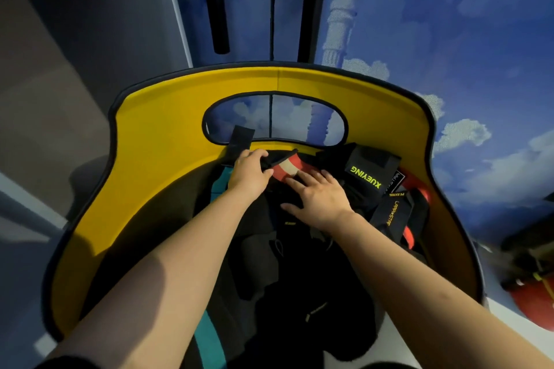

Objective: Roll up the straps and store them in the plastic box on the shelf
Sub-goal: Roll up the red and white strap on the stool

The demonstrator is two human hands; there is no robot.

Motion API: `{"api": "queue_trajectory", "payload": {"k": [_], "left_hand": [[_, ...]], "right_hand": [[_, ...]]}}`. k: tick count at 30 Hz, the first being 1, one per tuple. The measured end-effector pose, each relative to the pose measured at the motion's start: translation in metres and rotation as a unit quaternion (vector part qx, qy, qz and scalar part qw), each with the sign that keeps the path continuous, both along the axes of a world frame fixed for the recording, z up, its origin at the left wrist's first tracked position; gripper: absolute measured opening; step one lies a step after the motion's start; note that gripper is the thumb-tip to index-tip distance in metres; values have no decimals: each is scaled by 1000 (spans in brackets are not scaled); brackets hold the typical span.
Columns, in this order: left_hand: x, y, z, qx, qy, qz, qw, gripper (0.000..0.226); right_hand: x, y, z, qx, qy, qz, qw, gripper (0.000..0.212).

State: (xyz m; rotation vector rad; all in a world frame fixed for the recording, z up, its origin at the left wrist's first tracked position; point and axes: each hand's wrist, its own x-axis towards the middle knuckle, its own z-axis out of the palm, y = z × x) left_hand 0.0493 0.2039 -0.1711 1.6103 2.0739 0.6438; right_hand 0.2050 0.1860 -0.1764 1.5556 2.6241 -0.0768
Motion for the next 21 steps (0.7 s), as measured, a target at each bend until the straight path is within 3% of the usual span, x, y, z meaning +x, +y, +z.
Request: {"api": "queue_trajectory", "payload": {"k": [4,7,12,21], "left_hand": [[14,24,-11,-41,36,-52,997,48],[22,28,-12,-22,70,-39,997,33],[14,19,4,31,-40,22,998,20],[-6,-13,56,88,-176,78,977,18]], "right_hand": [[6,-1,-14,34,-7,10,999,61],[10,-4,-19,56,4,23,998,57],[11,-9,-18,71,0,29,997,51],[17,-36,0,148,26,30,988,49]]}}
